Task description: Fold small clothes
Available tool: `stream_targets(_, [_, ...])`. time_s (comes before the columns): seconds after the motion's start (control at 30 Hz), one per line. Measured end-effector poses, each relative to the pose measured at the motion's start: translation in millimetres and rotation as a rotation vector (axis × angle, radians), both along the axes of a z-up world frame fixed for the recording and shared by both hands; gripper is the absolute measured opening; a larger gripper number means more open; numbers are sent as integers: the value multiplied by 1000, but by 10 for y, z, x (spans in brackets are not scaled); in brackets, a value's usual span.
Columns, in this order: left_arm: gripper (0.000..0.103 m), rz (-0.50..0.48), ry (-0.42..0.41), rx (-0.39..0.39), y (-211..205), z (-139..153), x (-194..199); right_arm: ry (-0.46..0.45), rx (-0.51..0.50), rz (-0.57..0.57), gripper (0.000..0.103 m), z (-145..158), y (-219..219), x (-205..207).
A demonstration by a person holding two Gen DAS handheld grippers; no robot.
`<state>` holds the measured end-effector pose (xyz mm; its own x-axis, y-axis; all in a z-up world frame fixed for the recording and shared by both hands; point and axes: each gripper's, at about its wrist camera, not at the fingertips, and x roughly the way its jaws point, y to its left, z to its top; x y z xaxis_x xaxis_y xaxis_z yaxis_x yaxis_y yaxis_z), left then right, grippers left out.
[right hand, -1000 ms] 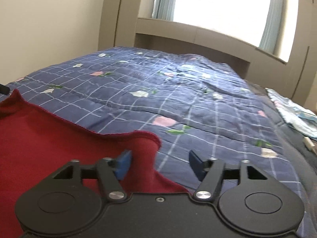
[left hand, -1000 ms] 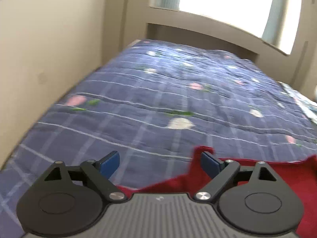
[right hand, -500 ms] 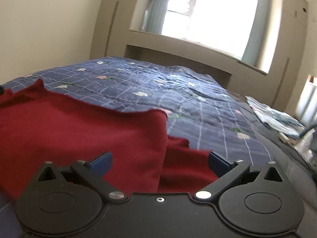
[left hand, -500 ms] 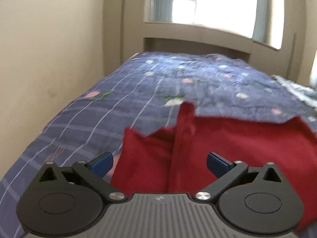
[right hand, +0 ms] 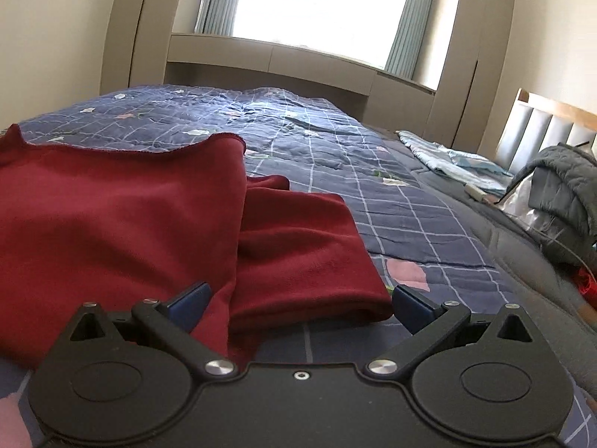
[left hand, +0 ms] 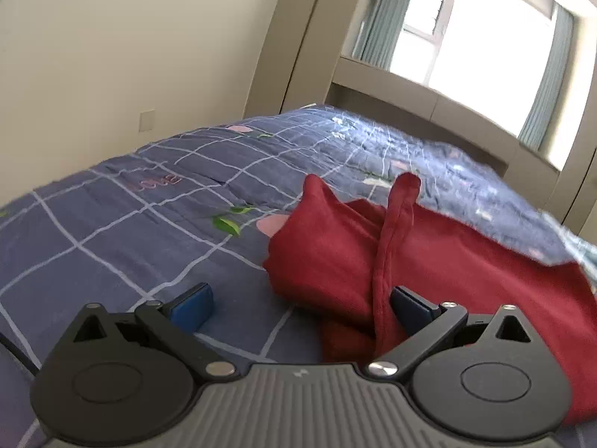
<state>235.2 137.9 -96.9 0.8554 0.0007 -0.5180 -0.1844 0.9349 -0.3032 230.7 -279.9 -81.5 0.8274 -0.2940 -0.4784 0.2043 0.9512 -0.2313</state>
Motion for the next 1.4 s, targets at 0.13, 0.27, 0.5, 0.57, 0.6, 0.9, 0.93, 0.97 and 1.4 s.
stream_targets(0.13, [103, -1, 1, 0, -19, -5, 19, -3, 18, 0, 102, 3, -29, 5])
stream_targets(0.27, [103, -1, -5, -7, -25, 4, -18, -9, 2, -2, 102, -4, -2, -6])
stream_targets(0.5, [103, -1, -35, -52, 20, -9, -75, -14, -50, -5, 102, -17, 67, -16])
stream_targets(0.57, [103, -9, -60, -82, 41, -4, -136, -12, -23, 0, 102, -4, 19, -14])
stream_targets(0.6, [103, -16, -73, -105, 55, -1, -177, -14, -1, 4, 102, 13, -10, -19])
stream_targets(0.9, [103, -159, -43, -279, -123, 64, -471, -199, 63, 116, 103, 372, 435, -326])
stream_targets(0.93, [103, -155, -37, -275, -157, 50, -463, -188, 60, 153, 103, 381, 534, -293])
stream_targets(0.97, [103, -149, -38, -253, -190, 41, -462, -181, 55, 195, 103, 382, 652, -257])
stream_targets(1.4, [103, -124, -81, -117, -377, -27, -488, 72, 59, 371, 102, 17, 1257, 247])
